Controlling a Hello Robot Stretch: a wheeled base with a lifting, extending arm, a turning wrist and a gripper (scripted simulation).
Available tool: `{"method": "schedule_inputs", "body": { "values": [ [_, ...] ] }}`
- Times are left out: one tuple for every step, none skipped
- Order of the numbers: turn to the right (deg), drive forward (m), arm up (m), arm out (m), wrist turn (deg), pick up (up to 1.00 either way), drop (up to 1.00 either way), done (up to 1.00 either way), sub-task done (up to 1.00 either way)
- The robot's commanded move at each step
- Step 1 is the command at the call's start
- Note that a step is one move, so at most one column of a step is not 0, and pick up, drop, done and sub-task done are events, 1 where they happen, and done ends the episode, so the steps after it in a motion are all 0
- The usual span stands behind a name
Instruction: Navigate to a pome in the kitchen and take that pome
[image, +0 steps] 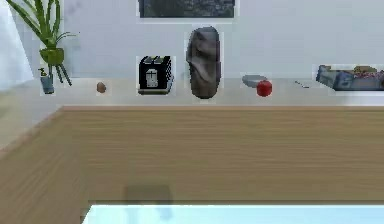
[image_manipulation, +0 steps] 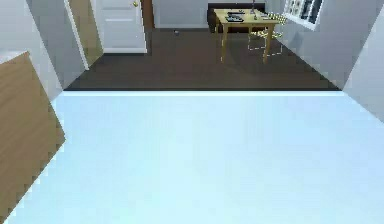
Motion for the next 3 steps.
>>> {"method": "schedule_inputs", "body": {
  "values": [
    [12.0,0.00,0.00,0.00,0.0,0.00,0.00,0.00,0.00],
    [0.0,0.60,0.00,0.00,0.0,0.00,0.00,0.00,0.00],
    [-45.0,0.00,0.00,0.00,0.0,0.00,0.00,0.00,0.00]
  ]
}}
